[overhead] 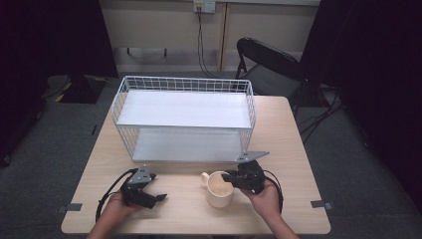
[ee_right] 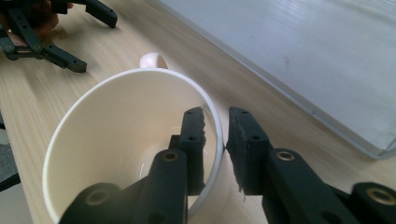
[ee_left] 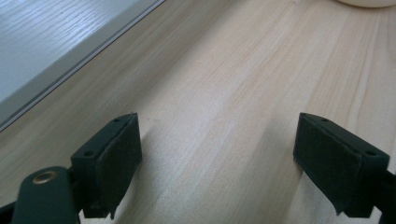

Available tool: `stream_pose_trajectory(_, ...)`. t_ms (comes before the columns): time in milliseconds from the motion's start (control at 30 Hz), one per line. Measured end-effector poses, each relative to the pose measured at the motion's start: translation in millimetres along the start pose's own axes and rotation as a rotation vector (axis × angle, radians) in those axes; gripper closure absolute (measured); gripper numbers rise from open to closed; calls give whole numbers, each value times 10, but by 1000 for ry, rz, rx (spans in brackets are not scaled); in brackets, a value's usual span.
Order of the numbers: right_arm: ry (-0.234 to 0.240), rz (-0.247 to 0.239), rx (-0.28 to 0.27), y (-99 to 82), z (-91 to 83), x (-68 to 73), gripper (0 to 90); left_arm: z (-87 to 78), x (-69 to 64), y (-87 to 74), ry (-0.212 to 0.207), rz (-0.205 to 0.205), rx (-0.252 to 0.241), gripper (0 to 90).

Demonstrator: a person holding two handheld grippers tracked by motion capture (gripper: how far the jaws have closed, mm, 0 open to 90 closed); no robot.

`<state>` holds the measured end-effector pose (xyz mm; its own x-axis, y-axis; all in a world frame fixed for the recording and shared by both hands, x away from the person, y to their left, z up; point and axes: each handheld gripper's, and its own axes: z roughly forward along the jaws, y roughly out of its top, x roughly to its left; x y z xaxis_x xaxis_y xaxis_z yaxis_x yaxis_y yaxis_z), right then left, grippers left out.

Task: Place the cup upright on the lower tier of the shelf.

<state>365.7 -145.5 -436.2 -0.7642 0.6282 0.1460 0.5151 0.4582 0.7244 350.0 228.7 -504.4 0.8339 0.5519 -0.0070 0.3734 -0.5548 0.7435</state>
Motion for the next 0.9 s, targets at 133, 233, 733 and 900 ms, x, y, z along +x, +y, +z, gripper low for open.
stream_pose_trajectory(133, -6, -2, 10, -6, 24, -1, 777, 0, 0, 0, 0, 0, -1, 148)
stream_pose_trajectory(233, -3, 2, 16, -6, 29, -24, 785, 0, 0, 0, 0, 0, 0, 149)
stream_pose_trajectory(733, -52, 23, -47, -13, -10, -61, 817, 0, 0, 0, 0, 0, 0, 148)
stream_pose_trajectory(900, -84, 14, -70, 41, -17, -23, 817, 0, 0, 0, 0, 0, 0, 148)
